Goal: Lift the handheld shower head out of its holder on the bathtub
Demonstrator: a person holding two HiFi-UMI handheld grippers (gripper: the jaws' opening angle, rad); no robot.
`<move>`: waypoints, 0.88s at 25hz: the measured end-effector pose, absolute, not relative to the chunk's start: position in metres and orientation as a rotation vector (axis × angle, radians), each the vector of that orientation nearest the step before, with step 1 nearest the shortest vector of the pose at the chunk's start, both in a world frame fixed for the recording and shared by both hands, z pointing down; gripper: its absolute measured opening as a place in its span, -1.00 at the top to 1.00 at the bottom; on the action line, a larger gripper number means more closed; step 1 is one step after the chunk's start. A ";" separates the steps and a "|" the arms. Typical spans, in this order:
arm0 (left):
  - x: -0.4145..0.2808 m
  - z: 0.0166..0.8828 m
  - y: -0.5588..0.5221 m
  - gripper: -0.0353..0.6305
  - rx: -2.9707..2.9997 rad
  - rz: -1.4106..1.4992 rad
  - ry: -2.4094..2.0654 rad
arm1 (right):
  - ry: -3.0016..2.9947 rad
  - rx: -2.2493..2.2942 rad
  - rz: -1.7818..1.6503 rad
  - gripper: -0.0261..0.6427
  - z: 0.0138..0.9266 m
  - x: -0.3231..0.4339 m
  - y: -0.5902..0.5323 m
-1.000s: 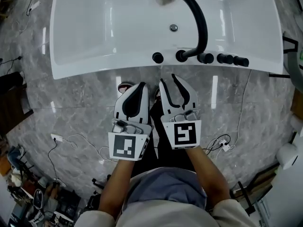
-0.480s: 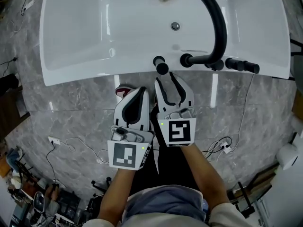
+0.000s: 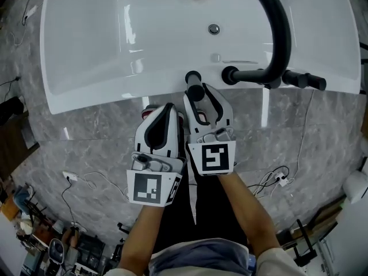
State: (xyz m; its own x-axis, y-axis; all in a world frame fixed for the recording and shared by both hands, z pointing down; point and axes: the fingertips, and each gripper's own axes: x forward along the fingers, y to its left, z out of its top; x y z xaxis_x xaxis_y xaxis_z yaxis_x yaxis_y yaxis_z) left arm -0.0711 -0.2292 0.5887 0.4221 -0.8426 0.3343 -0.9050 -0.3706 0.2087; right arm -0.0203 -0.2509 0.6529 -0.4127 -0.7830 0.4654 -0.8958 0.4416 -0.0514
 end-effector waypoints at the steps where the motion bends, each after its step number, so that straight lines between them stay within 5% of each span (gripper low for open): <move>1: -0.071 0.591 -0.230 0.88 2.326 0.246 -1.496 | -2.326 1.426 0.415 0.44 0.655 -0.020 -0.253; 22: -0.084 0.629 -0.238 0.88 2.273 0.235 -1.490 | -2.281 1.446 0.361 0.52 0.688 -0.020 -0.267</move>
State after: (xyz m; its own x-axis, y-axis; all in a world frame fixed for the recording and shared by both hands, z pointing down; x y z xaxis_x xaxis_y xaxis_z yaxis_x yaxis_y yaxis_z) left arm -0.0836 -0.2382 0.6288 0.4141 -0.8371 0.3574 -0.9065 -0.3439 0.2449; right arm -0.0205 -0.2670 0.6880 -0.3752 -0.7969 0.4734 -0.9041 0.4273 0.0026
